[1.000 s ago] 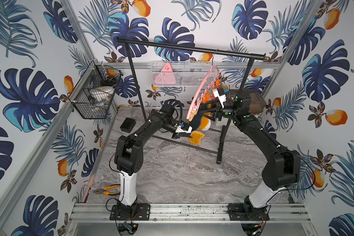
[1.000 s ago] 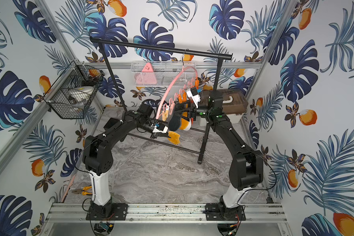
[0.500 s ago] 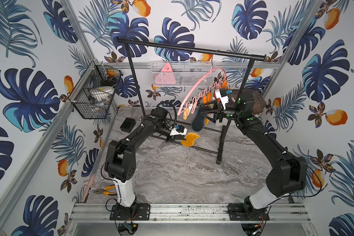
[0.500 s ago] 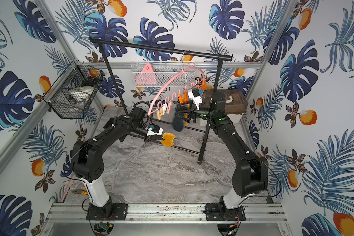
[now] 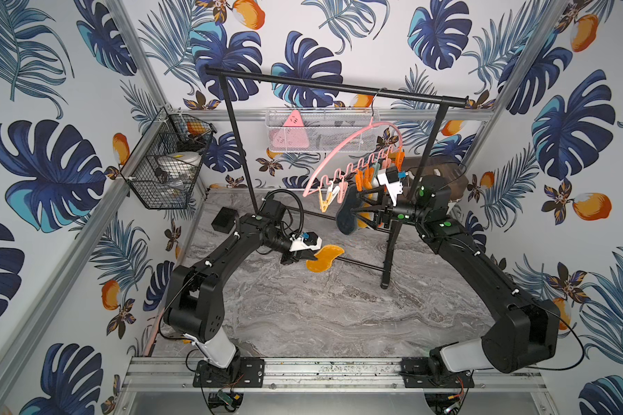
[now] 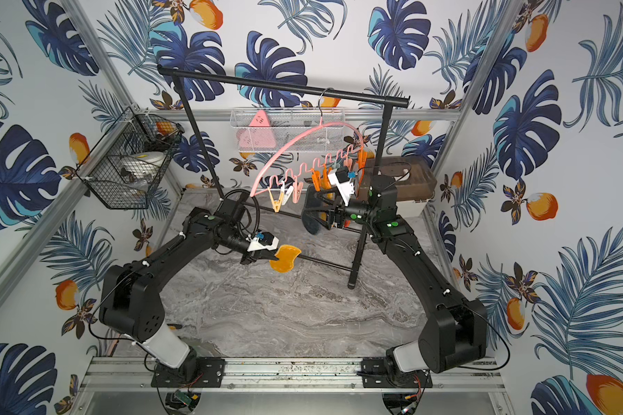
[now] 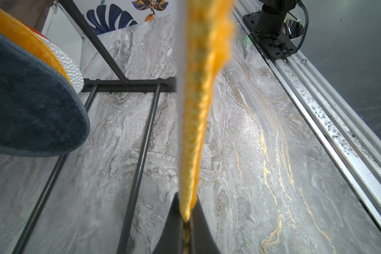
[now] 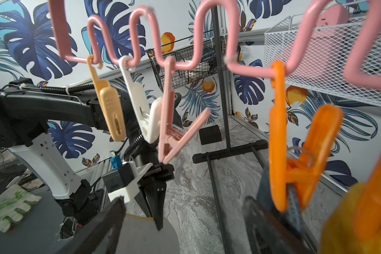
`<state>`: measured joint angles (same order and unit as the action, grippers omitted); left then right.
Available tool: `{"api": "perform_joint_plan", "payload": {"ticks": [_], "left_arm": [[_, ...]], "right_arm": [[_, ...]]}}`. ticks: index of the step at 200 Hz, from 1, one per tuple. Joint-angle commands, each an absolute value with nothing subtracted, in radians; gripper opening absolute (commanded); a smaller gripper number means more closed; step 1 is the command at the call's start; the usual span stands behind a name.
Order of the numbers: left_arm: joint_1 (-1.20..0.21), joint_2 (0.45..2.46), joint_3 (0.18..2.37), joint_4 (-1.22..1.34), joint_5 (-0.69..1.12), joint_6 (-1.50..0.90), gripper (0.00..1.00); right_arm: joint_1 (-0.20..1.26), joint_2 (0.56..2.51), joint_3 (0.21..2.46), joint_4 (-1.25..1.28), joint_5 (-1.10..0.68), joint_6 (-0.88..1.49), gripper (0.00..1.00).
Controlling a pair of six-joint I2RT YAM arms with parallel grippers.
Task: Take the shoe insoles off the hanger
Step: Place the insole at the center of the board.
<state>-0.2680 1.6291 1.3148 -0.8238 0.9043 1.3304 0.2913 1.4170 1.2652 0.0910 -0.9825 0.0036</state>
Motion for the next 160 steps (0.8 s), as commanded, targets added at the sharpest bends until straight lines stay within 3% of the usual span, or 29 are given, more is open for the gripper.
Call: {"api": "perform_joint_plan", "payload": {"ticks": [1, 88, 134, 160], "left_arm": [[-0.265, 1.578, 1.267, -0.844, 0.84, 1.328, 0.0], [-0.265, 1.394, 1.128, -0.957, 0.605, 1.265, 0.0], [-0.266, 1.353, 1.159, -1.146, 0.502, 1.291, 0.0], [-0.282, 1.31, 1.103, -1.101, 0.377, 1.254, 0.0]], "right_arm": [[0.305, 1.382, 1.244, 0.055, -0.953, -0.031, 0.87], [0.45, 1.192, 1.069, -0.051, -0.809, -0.152, 0.87], [0.491, 1.089, 0.984, -0.106, -0.739, -0.169, 0.87], [0.492, 1.034, 0.948, -0.132, -0.694, -0.178, 0.87]]}}
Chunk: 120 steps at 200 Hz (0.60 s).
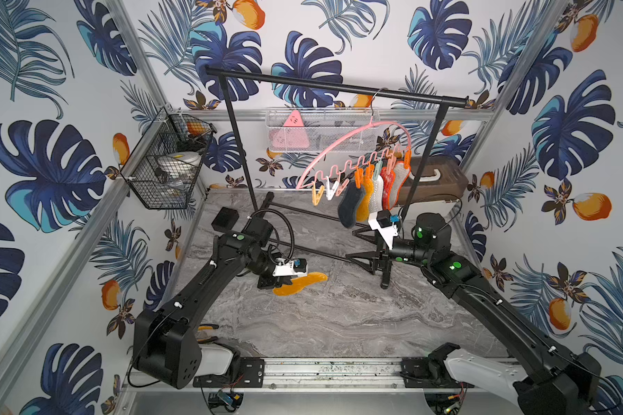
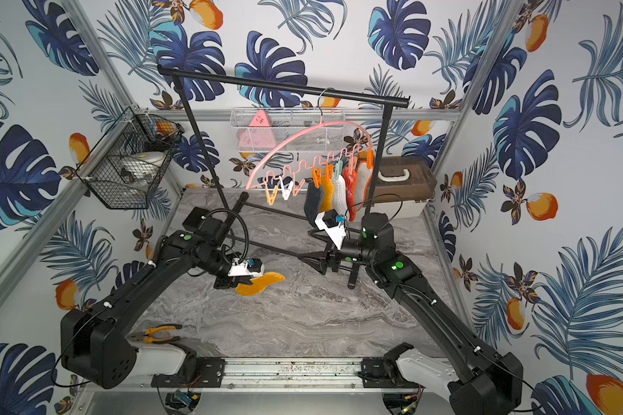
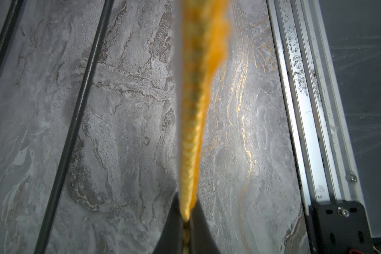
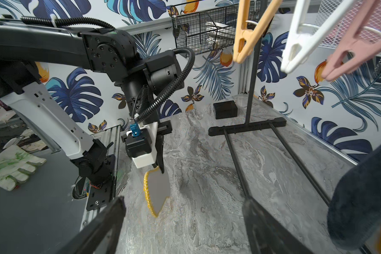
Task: Take the shoe insoles off the hanger
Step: Place the insole at the center of the board.
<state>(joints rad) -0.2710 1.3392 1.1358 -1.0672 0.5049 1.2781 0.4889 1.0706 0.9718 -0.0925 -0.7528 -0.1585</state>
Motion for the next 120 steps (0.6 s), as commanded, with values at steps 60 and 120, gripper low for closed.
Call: {"api": "perform_joint_plan", "payload": {"ticks": [60, 120], "left_arm": [[-0.461, 1.321, 1.052, -1.002, 0.022, 1.121, 0.0], [-0.622, 1.37, 1.004, -0.946, -0.142, 1.009, 0.0]], "right_arm": [[0.492, 1.002, 0.907, -0.154, -0.629, -0.163, 0.87], [0.491, 0.998, 0.894, -0.147, -0.564, -0.147, 0.87]]}}
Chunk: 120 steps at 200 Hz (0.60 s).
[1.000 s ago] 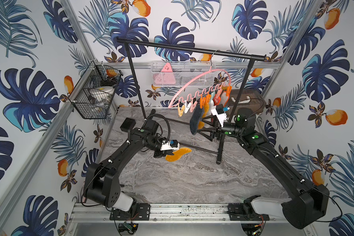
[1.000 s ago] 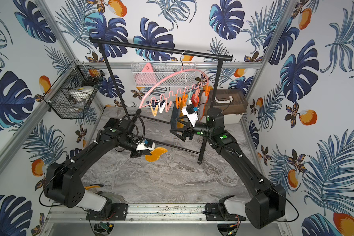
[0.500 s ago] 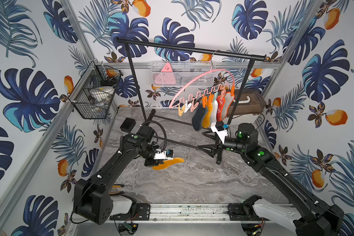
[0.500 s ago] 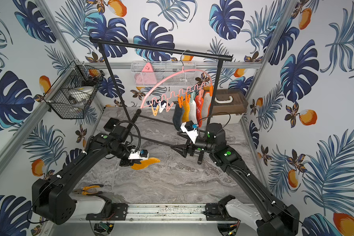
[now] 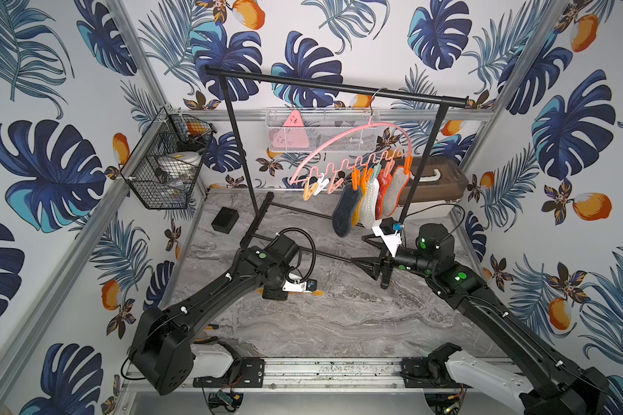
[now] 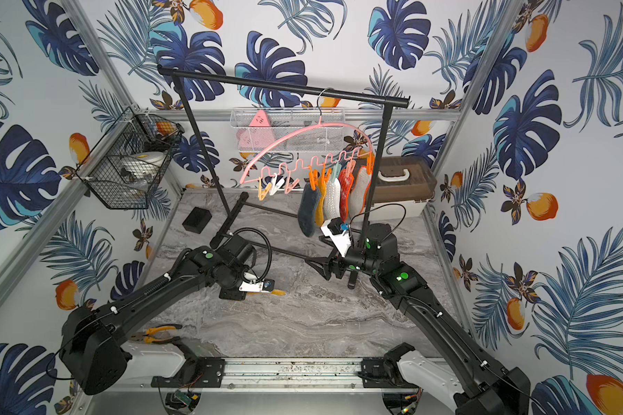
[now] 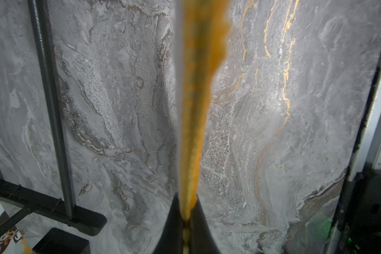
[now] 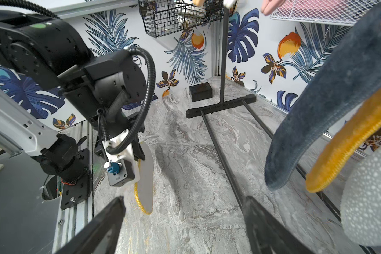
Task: Take the shoe insoles off the hanger
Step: Place the insole at the center of the board.
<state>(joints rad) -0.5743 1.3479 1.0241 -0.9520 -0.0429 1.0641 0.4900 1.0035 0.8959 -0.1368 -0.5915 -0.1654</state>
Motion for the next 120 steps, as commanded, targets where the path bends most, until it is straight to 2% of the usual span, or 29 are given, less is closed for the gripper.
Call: {"api": "perform_joint_plan", "payload": {"ticks": [1, 25, 56, 74, 120], "left_arm": [[-0.625, 1.37, 1.004, -0.946, -0.145, 1.008, 0.0], [-0.672, 1.378, 0.996, -0.969, -0.162, 0.985, 0.0], [-0.675, 1.41, 1.067, -1.231, 0.078, 1.045, 0.0], [-0.681, 1.427, 1.091, -1.312, 0.131, 1.069, 0.0], [-0.691, 1.527, 1.071, -1.224, 0.099, 1.01, 0.0]], "right_arm": [[0.491, 0.997, 0.894, -0.147, -0.563, -0.146, 0.87], [0.492, 0.986, 0.891, -0.149, -0.541, -0.154, 0.88], [0.492, 0.983, 0.904, -0.188, -0.554, -0.165, 0.88], [0.492, 0.97, 0.895, -0.188, -0.553, -0.166, 0.88], [0.492, 0.946, 0.869, -0.183, -0.542, -0.166, 0.88]]}}
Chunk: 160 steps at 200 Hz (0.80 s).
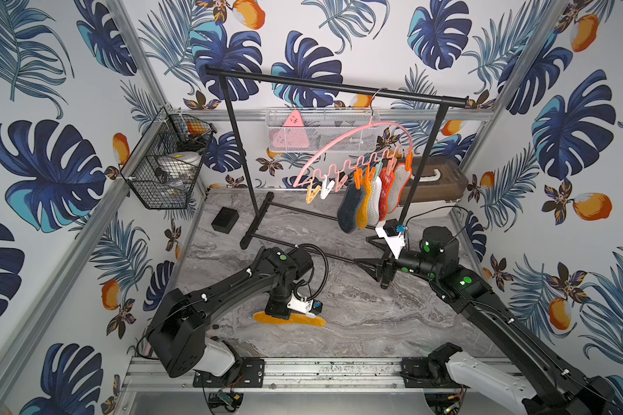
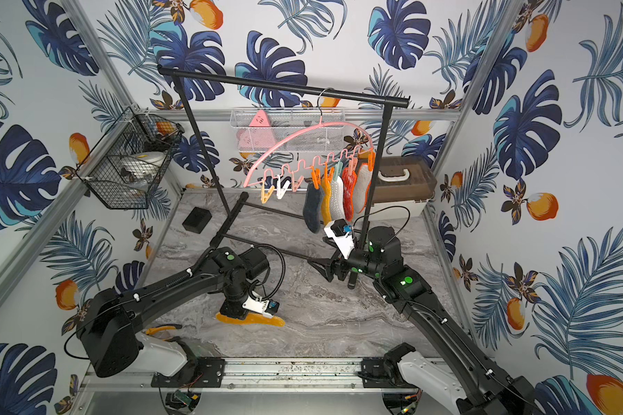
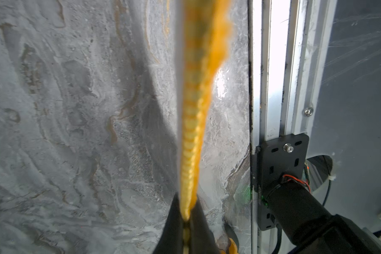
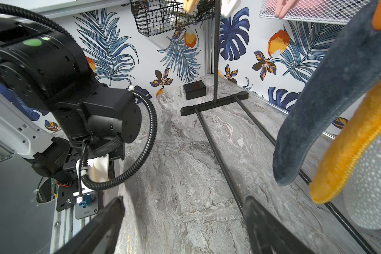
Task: Take the shoe insoles off the hanger
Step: Place the insole at the center of the board.
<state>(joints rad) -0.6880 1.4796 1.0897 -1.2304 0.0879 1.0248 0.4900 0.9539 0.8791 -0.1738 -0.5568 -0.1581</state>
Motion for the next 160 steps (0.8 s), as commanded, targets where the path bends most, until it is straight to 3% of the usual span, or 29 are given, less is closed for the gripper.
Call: {"api": "perform_joint_plan", "payload": {"ticks": [1, 37, 55, 69, 87, 92, 160], "left_arm": [[-0.691, 1.531, 1.069, -1.222, 0.096, 1.008, 0.0], [-0.694, 1.636, 1.062, -1.146, 0.055, 1.014, 0.0], [-0.693, 1.619, 1.055, -1.103, 0.077, 1.025, 0.24], [-0.693, 1.606, 1.071, -1.096, 0.109, 1.021, 0.53], [-0.694, 1.593, 1.089, -1.088, 0.123, 1.013, 0.58], [-0.694, 1.59, 1.089, -1.077, 0.118, 1.006, 0.68], [-0.667, 1.454, 1.117, -1.054, 0.201, 0.968, 0.7]], "right_arm": [[0.492, 0.945, 0.869, -0.183, -0.542, -0.166, 0.88], [0.492, 0.938, 0.871, -0.202, -0.533, -0.173, 0.88], [0.491, 0.938, 0.879, -0.21, -0.528, -0.181, 0.89], [0.491, 0.94, 0.885, -0.218, -0.529, -0.182, 0.9], [0.491, 0.937, 0.883, -0.211, -0.532, -0.174, 0.9], [0.492, 0.935, 0.878, -0.205, -0.534, -0.171, 0.9], [0.491, 0.962, 0.851, -0.124, -0.381, -0.002, 0.9]]}}
